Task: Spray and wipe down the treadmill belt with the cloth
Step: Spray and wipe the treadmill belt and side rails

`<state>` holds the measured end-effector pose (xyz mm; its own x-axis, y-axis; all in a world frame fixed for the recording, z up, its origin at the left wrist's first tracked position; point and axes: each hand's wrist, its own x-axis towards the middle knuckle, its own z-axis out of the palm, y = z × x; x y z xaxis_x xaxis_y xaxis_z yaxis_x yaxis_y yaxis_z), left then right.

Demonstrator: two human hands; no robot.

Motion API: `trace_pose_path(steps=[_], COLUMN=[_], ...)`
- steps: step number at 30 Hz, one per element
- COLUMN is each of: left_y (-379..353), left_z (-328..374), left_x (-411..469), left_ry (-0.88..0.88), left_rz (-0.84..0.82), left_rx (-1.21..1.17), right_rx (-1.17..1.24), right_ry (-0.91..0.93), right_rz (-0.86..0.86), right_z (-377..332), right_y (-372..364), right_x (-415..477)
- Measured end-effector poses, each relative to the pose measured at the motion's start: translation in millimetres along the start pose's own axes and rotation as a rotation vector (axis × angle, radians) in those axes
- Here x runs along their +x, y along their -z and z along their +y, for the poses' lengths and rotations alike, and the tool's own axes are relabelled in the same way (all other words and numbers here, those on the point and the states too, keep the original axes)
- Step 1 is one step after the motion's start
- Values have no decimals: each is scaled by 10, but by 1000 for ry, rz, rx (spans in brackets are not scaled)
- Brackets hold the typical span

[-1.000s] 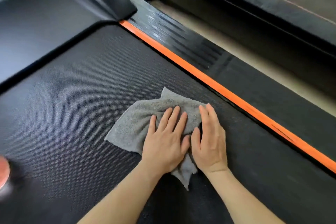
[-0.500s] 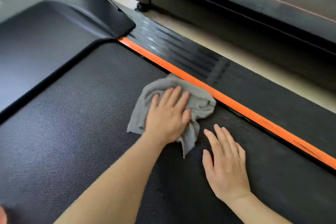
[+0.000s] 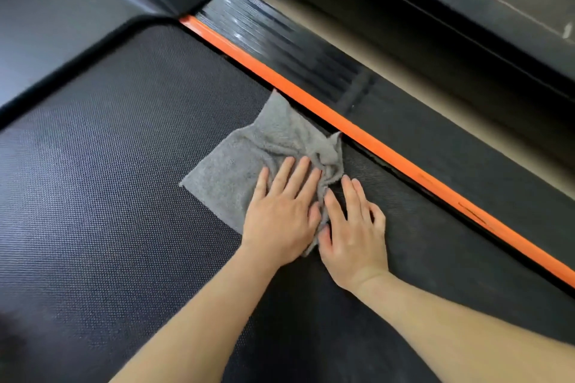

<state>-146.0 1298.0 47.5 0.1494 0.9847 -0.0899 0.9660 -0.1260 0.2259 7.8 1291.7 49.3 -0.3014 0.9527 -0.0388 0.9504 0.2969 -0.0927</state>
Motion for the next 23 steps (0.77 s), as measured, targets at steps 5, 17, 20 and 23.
trace_pose_path(steps=[5,17,20,23], left_y=[189,572,384,207], left_z=[-505,-1481,-1006,-537], left_x=[146,1189,836,309], left_ry=[58,432,266,105], left_rz=[11,76,94,55], left_rx=[45,-12,44,47], right_rx=[42,40,25,26], right_ry=[12,35,33,15], right_rz=[58,85,67,76], right_z=[24,23,11,24], right_y=[45,-42,-30,-60], right_x=[-56,52,10,27])
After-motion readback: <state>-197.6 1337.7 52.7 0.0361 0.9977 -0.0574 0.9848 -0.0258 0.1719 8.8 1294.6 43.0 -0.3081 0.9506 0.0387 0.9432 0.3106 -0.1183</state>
